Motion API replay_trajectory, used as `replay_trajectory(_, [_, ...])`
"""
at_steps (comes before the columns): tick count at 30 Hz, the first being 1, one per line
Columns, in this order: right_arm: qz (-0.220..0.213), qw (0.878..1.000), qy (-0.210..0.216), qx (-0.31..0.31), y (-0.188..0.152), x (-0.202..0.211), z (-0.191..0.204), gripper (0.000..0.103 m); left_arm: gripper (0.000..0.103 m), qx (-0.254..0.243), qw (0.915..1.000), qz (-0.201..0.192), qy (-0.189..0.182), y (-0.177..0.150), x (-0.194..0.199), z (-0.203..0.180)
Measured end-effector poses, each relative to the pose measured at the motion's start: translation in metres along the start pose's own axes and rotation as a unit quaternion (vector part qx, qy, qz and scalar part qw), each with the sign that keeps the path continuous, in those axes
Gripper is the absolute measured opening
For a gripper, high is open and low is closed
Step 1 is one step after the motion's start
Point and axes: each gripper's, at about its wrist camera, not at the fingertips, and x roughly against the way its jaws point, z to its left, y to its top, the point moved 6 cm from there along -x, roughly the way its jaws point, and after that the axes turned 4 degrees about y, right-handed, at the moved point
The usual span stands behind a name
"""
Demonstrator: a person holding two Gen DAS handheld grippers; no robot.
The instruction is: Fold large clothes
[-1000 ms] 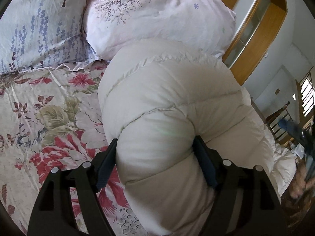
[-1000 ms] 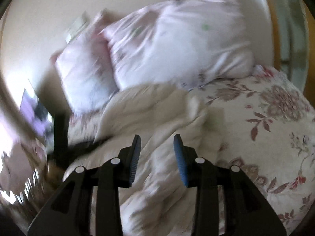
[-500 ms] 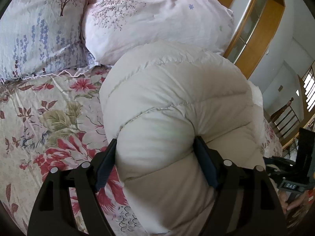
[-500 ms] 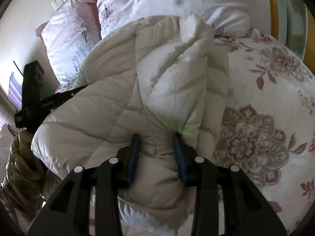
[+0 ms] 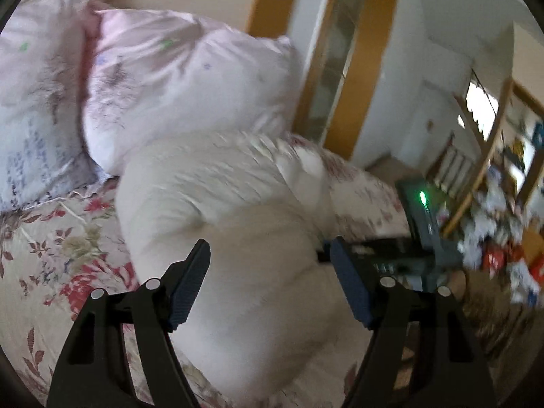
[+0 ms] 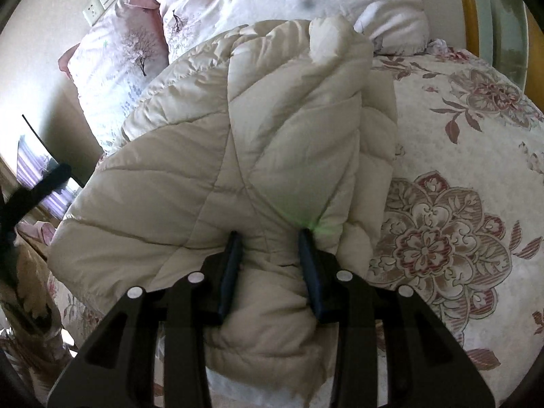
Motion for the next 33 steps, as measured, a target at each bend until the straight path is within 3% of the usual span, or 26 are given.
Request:
replay_trajectory(6, [-0.002, 1.000, 0.003, -0.006, 0.000, 0.001, -0.001, 0.036, 0.074, -0.004, 0.9965, 0.080, 0.022, -0.034, -0.046, 0.006])
replay_trajectory(9, [0.004, 1.000, 0.004, -0.010, 0.002, 0.003, -0.002, 0.035, 0.074, -0.001, 0.9955, 0.092, 0.024, -0.040, -0.054, 0.009])
replay_trajectory(11, [0.004, 1.000, 0.016, -0.023, 0.010, 0.012, -0.001, 0.041, 0.074, 0.003, 0.9953, 0.094, 0.024, -0.042, -0.054, 0.009])
replay_trajectory(13, [-0.020, 0.998, 0.040, -0.044, 0.024, 0.027, -0.002, 0.061, 0.074, 0.001, 0.9951, 0.096, 0.025, -0.042, -0.054, 0.010])
replay_trajectory(15, [-0.065, 0.995, 0.036, -0.059, 0.044, 0.045, -0.007, 0.076, 0.074, 0.001, 0.9951, 0.095, 0.025, -0.043, -0.054, 0.010])
replay_trajectory(17, [-0.095, 0.992, 0.017, -0.080, 0.066, 0.053, -0.015, 0.079, 0.074, 0.001, 0.9951, 0.095, 0.025, -0.043, -0.053, 0.009])
replay_trajectory(20, [-0.092, 0.990, 0.021, -0.106, 0.088, 0.041, -0.023, 0.079, 0.074, 0.001, 0.9951, 0.095, 0.025, -0.042, -0.053, 0.009])
replay_trajectory(21, [-0.086, 0.990, 0.017, -0.110, 0.092, 0.033, -0.025, 0.077, 0.074, 0.001, 0.9952, 0.095, 0.026, -0.042, -0.053, 0.009])
replay_trajectory(24, [-0.069, 0.992, -0.014, -0.106, 0.096, 0.009, -0.025, 0.016, 0.075, 0.000, 0.9955, 0.091, 0.027, -0.043, -0.054, 0.008])
replay_trajectory(28, [-0.078, 0.988, -0.054, -0.125, 0.083, 0.004, -0.041, 0.009, 0.075, 0.016, 0.9977, 0.066, 0.008, -0.034, -0.040, 0.004])
replay_trajectory(30, [-0.066, 0.986, -0.073, -0.134, 0.078, -0.002, -0.052, 0.008, 0.075, 0.036, 0.9985, 0.041, -0.007, -0.022, -0.028, 0.008])
replay_trajectory(33, [-0.045, 0.984, -0.094, -0.143, 0.071, -0.017, -0.065, 0.008, 0.075, 0.058, 0.9983, 0.004, 0.000, -0.004, -0.011, 0.020])
